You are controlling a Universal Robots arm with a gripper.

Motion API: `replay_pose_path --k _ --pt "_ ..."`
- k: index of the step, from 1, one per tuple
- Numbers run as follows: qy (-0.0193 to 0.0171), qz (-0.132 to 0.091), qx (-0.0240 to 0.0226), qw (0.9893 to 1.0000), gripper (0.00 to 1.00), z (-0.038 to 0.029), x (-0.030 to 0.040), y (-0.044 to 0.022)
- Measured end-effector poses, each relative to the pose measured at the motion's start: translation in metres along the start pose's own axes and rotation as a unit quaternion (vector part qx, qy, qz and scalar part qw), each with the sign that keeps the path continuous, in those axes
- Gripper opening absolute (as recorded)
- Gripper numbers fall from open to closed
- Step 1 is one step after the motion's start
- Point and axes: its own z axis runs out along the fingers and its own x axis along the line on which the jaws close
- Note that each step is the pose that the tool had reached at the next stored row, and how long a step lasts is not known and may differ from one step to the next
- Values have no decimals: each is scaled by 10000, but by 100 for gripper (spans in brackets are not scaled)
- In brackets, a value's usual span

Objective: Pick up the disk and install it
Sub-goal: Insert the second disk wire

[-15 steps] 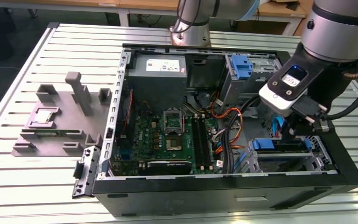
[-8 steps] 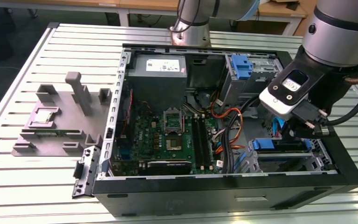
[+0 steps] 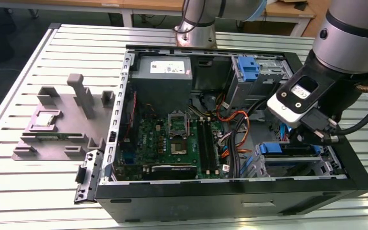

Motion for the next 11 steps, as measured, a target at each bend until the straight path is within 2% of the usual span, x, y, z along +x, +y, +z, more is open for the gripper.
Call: replay_pose_path --k 3,11 --pt "43 7 1 10000 16 3 -14 0" --pt "80 14 2 10000 16 21 -45 -2"
